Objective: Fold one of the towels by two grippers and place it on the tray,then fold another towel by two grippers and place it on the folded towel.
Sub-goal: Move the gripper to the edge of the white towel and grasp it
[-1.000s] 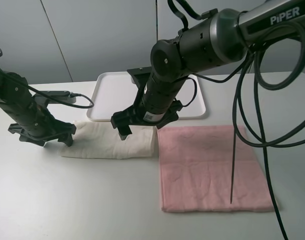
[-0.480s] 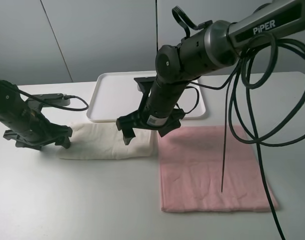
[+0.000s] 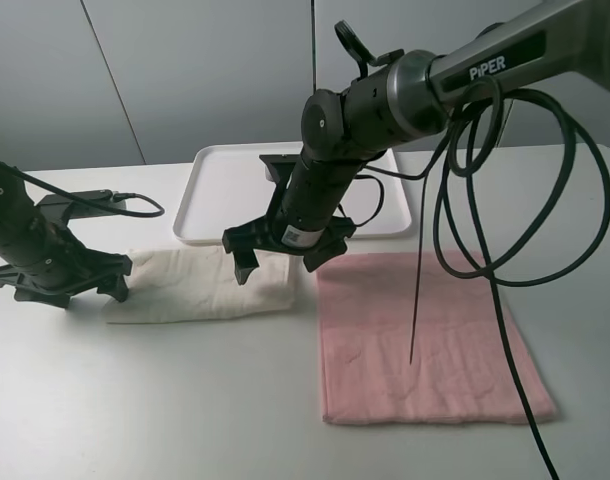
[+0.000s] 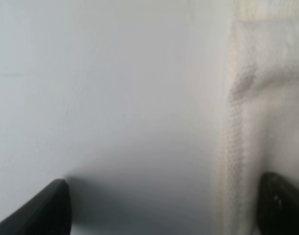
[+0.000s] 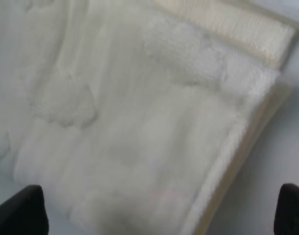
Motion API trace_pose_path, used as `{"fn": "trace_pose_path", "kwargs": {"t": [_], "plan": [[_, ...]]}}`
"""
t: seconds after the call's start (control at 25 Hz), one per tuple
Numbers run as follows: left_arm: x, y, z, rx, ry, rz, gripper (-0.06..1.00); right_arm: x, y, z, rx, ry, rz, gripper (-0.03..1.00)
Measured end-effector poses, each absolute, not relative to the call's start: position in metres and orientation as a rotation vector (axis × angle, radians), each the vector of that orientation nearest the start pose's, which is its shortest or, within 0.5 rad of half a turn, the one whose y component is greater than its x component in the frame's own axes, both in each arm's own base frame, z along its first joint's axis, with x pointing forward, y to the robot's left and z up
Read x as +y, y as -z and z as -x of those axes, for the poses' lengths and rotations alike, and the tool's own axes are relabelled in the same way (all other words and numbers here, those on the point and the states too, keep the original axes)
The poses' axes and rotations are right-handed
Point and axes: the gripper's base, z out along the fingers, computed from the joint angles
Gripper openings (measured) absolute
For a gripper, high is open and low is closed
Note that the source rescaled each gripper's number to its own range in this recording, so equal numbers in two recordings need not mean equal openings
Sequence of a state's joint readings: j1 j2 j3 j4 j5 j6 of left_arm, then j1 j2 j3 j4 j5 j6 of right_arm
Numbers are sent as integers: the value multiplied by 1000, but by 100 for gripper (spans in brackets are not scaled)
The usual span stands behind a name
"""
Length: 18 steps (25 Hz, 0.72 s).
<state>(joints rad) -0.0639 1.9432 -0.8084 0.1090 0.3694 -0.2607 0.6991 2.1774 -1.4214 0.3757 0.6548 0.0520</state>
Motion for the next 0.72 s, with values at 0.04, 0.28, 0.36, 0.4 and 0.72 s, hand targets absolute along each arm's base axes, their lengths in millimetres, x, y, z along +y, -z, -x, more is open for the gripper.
{"fn": "trace_pose_path", "kwargs": {"t": [0.04, 0.28, 0.36, 0.4, 0.72], "plan": [[-15, -76, -297, 2979, -33, 143, 97, 291, -108, -314, 2920, -504, 557, 100], [-15, -76, -297, 2979, -33, 141, 97, 293, -99, -317, 2929, -499, 567, 100], [-15, -76, -296, 2980, -34, 141, 97, 295, -96, -319, 2931, -498, 572, 100], [-15, -76, -296, 2980, -34, 141, 97, 296, -95, -320, 2930, -499, 572, 100], [-15, -76, -296, 2980, -34, 141, 97, 300, -86, -322, 2946, -511, 585, 77]]}}
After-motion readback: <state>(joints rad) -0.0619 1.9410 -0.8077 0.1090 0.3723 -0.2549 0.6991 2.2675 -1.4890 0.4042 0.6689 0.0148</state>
